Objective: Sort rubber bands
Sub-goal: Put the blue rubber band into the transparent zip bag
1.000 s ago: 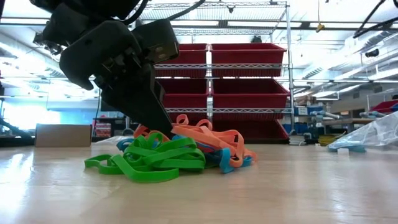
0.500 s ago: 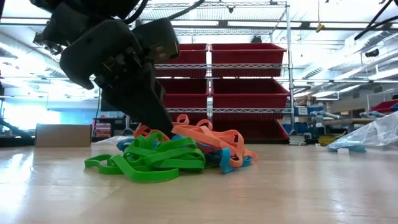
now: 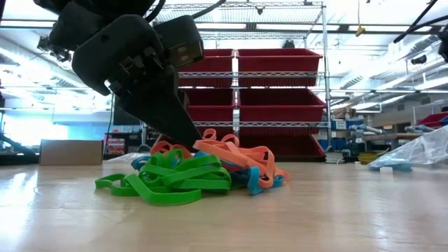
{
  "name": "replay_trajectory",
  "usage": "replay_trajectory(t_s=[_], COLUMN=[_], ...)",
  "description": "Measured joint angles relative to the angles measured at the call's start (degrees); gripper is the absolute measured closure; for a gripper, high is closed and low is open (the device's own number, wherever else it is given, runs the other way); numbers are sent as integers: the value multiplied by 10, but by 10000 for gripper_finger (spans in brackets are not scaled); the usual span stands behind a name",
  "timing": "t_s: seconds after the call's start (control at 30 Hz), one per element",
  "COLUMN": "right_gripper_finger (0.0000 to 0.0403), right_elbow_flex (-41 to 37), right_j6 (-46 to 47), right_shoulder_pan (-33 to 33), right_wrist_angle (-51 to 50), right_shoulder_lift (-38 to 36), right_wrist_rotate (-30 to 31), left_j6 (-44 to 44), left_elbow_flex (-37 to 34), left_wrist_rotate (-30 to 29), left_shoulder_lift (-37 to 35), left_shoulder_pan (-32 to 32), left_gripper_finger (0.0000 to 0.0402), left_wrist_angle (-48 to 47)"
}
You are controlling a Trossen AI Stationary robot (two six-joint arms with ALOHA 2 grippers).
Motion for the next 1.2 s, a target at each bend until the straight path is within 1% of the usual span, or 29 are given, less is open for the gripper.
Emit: replay_trajectory(t_s=[0.1,0.27,0.37,0.43,0.5,0.6,0.67,0.7,0.77,0.83,0.93,1.0,1.07,1.13,1.2], right_gripper_finger=[313,316,324,331,336,341,345,348,355,364,382,396,401,396,386], right_elbow_flex=[-1,-26,-48,-56,-59,-58,-47,-37,-14,10,59,100,142,181,201], right_j6=[-4,-5,-6,-28,-91,-227,-303,-333,-375,-408,-458,-482,-498,-501,-506], right_shoulder_pan=[-16,-42,-49,-48,-48,-48,-48,-48,-48,-44,-34,-31,-32,-32,-32], right_wrist_angle=[-9,1,44,106,173,299,336,334,297,235,122,18,-83,-168,-227], right_shoulder_lift=[0,0,0,0,0,0,0,0,0,0,3,3,3,3,3], right_wrist_rotate=[6,4,16,40,62,99,95,75,18,-37,-94,-111,-114,-112,-113], left_j6=[0,3,3,3,3,3,3,3,2,2,1,1,0,0,0], left_elbow_flex=[0,0,0,0,0,0,0,0,0,0,0,0,0,0,0], left_wrist_rotate=[0,0,0,0,0,0,0,0,0,0,0,0,0,0,0], left_shoulder_lift=[0,0,0,0,0,0,0,0,0,0,0,0,0,0,0], left_shoulder_pan=[0,0,0,0,0,0,2,2,2,2,2,2,2,2,2], left_gripper_finger=[254,254,254,254,254,254,254,254,254,254,254,254,254,254,254], left_wrist_angle=[0,4,9,9,9,9,9,9,9,9,9,9,9,9,9])
